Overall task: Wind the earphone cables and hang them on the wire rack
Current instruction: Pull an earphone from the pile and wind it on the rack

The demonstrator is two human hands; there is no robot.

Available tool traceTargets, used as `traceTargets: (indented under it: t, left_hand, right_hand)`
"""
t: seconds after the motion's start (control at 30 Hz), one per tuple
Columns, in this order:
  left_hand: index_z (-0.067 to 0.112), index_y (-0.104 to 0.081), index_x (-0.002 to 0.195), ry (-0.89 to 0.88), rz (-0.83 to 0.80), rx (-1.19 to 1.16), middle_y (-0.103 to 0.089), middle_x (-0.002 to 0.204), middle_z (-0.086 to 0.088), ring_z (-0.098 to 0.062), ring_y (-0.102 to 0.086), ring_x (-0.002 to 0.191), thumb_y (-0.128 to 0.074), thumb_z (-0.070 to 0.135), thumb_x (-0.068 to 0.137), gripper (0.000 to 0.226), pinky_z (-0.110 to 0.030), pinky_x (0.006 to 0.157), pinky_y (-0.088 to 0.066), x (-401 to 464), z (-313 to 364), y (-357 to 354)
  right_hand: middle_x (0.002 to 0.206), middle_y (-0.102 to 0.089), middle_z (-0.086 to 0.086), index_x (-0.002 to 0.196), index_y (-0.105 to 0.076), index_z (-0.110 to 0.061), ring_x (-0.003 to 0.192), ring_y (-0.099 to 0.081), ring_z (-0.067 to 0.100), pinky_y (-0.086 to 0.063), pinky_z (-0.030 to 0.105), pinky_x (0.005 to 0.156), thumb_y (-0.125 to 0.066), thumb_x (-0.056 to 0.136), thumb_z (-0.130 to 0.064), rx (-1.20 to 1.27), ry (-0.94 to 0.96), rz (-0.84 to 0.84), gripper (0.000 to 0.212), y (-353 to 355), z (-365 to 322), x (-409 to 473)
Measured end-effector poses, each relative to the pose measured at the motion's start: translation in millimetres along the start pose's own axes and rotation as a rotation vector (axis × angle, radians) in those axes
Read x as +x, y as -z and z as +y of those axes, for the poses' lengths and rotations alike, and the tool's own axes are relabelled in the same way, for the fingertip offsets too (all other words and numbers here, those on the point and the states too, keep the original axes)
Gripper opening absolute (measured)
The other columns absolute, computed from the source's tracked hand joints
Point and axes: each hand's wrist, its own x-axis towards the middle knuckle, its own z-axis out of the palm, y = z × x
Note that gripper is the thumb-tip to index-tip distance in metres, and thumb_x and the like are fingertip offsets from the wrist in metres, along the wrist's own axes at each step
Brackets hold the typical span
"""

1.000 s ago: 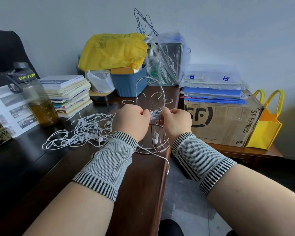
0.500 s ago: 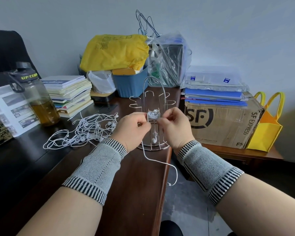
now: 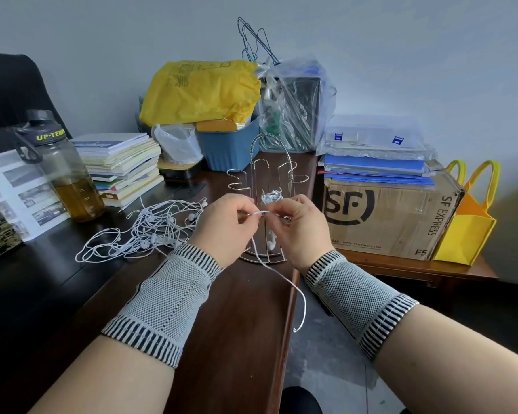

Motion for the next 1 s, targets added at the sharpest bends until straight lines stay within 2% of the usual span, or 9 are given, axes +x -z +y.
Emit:
traceTargets:
  t: [0.1,0.23,0.33,0.43,0.5,0.6,0.7,0.9,1.0]
  left_hand:
    - [0.02,-0.064,0.081,0.113,-0.029,-0.14,-0.072,0.074,0.006,-0.004,-0.068,0.063,-0.061,0.017,0.093,0.013,-0.023,0.068,-0.05,-4.2,-4.0,6.8]
    - [0.014,-0.065,0.077,0.163,-0.009,-0.558,-0.058,0.059,0.008,-0.007,-0.052,0.051,-0.061,0.013,0.093,0.017,-0.036,0.072,-0.055,-6.8,-0.6,9.1]
    - [0.01,-0.064,0.074,0.217,0.081,-0.811,-0.05,0.056,0.006,-0.006,-0.041,0.045,-0.063,0.012,0.092,0.018,-0.028,0.059,-0.042,0.4,12.4,1.8]
    - [0.012,-0.067,0.073,0.255,0.126,-0.778,-0.053,0.053,0.008,-0.007,-0.041,0.044,-0.062,0.018,0.092,0.021,-0.025,0.052,-0.037,9.8,19.8,-5.5]
    - [0.016,-0.068,0.071,0.309,0.169,-0.666,-0.056,0.048,0.01,-0.007,-0.043,0.044,-0.059,0.024,0.094,0.026,-0.027,0.052,-0.039,15.8,20.0,-10.0]
    - [0.02,-0.067,0.067,0.368,0.21,-0.462,-0.064,0.051,0.007,-0.008,-0.049,0.046,-0.055,0.032,0.095,0.032,-0.028,0.06,-0.044,20.3,20.1,-15.4]
    - [0.024,-0.065,0.065,0.379,0.216,-0.362,-0.068,0.058,0.004,-0.009,-0.058,0.054,-0.053,0.036,0.097,0.037,-0.029,0.066,-0.052,20.8,20.7,-18.3]
    - [0.021,-0.064,0.062,0.424,0.213,-0.363,-0.068,0.056,0.003,-0.012,-0.061,0.057,-0.051,0.036,0.097,0.04,-0.033,0.069,-0.056,24.2,21.2,-19.8]
    - [0.017,-0.062,0.062,0.436,0.199,-0.382,-0.069,0.059,0.002,-0.013,-0.066,0.059,-0.05,0.03,0.098,0.04,-0.032,0.07,-0.057,20.5,21.5,-19.7]
  right_hand:
    - [0.089,-0.061,0.001,0.089,-0.068,-0.019,0.078,-0.06,0.014,-0.048,0.028,0.077,-0.064,0.09,-0.021,0.024,-0.008,0.039,0.004,-0.9,0.2,0.9]
    - [0.08,-0.064,-0.003,0.081,-0.057,-0.025,0.075,-0.06,0.013,-0.05,0.031,0.075,-0.059,0.092,-0.023,0.107,-0.059,0.082,0.011,-3.8,-2.3,-1.7]
    - [0.068,-0.06,-0.011,0.079,-0.056,-0.027,0.063,-0.055,0.003,-0.048,0.025,0.065,-0.057,0.094,-0.026,0.183,-0.149,0.113,0.015,-4.3,-5.0,-1.2]
    - [0.062,-0.058,-0.01,0.083,-0.061,-0.021,0.052,-0.05,0.001,-0.043,0.025,0.057,-0.056,0.094,-0.028,0.266,-0.241,0.138,0.014,-6.1,-3.7,1.8]
    - [0.066,-0.062,-0.007,0.086,-0.064,-0.017,0.056,-0.054,0.003,-0.047,0.029,0.06,-0.054,0.094,-0.028,0.287,-0.296,0.155,0.017,-6.8,-3.2,4.9]
    - [0.074,-0.067,-0.004,0.087,-0.065,-0.015,0.068,-0.061,0.013,-0.052,0.034,0.07,-0.052,0.094,-0.028,0.267,-0.353,0.163,0.02,-5.8,-5.1,10.5]
    - [0.074,-0.066,-0.003,0.085,-0.063,-0.012,0.07,-0.061,0.015,-0.049,0.031,0.069,-0.048,0.095,-0.028,0.197,-0.381,0.134,0.025,-2.4,-9.8,17.5]
    - [0.076,-0.07,0.013,0.073,-0.065,0.0,0.075,-0.065,0.029,-0.055,0.042,0.073,-0.048,0.091,-0.027,0.102,-0.453,0.096,0.036,3.7,-11.4,32.7]
    - [0.073,-0.07,0.013,0.061,-0.06,-0.009,0.073,-0.067,0.027,-0.057,0.042,0.073,-0.052,0.088,-0.028,0.098,-0.48,0.078,0.034,6.3,-11.7,34.9]
